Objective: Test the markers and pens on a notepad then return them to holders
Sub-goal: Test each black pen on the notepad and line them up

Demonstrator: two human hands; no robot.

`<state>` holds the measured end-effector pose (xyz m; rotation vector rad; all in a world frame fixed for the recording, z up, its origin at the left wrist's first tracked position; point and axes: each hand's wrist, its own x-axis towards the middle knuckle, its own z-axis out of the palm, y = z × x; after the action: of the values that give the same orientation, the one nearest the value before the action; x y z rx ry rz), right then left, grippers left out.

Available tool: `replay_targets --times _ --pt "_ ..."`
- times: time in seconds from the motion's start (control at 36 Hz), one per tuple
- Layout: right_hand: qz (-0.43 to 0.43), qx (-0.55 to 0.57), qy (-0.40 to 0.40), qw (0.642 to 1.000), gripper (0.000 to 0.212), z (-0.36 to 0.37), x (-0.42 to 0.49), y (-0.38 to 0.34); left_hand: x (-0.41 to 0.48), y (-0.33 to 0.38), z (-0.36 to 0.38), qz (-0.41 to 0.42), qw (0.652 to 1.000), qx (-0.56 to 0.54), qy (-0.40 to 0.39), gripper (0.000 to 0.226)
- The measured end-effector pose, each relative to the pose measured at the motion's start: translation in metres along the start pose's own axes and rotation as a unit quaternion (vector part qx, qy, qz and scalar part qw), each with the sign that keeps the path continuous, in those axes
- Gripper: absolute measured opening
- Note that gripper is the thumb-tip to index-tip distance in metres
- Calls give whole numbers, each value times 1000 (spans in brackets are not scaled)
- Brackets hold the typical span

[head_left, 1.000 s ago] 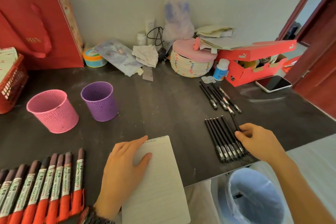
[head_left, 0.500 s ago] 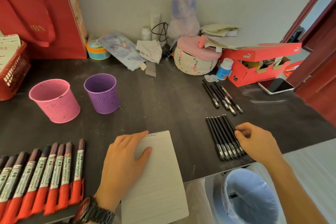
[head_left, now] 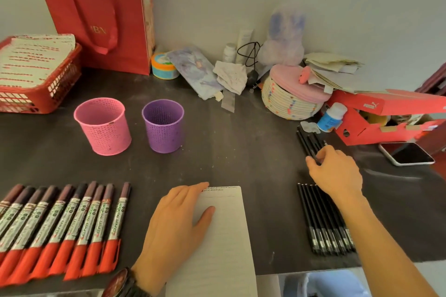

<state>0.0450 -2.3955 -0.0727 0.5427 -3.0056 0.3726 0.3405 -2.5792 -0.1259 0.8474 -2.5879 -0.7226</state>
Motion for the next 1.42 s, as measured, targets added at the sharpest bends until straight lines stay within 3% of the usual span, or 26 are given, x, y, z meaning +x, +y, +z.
replay_targets --times 0.17,0.28,0.36,0.44,0.56,0.69,0.81,0.89,1.0,1.14,1.42 --pt "64 -80 -50 994 35 11 14 -7 -1 -3 -1 12 1000 -11 10 45" --pt "51 -35 -27 998 23 14 4 -7 -1 -5 -1 22 1000 -18 9 43" --pt "39 62 -15 997 16 5 -9 -11 -1 -5 -1 31 999 -18 9 41" --pt "13 215 -8 977 9 -4 -41 -25 -2 -4 -1 38 998 -30 36 41" --pt "-66 401 -38 913 10 -1 -113 -66 -3 -2 -3 60 993 -57 80 39" --pt "-177 417 -130 882 11 31 -179 -110 -5 -1 -4 114 986 -74 97 42" --pt "-222 401 -93 884 19 45 -190 -118 -5 -2 -6 85 984 -119 98 28" --pt "-184 451 -78 870 15 41 -185 -117 -6 -1 -7 69 986 -128 76 23" --pt "-108 514 -93 846 27 35 -175 -113 -6 3 -9 103 991 -78 40 25" --pt "-105 563 -117 811 11 38 -179 -116 -8 6 -10 145 987 -46 45 30" --pt "-90 592 -151 787 18 40 -177 -110 -7 6 -8 172 984 -26 43 33"
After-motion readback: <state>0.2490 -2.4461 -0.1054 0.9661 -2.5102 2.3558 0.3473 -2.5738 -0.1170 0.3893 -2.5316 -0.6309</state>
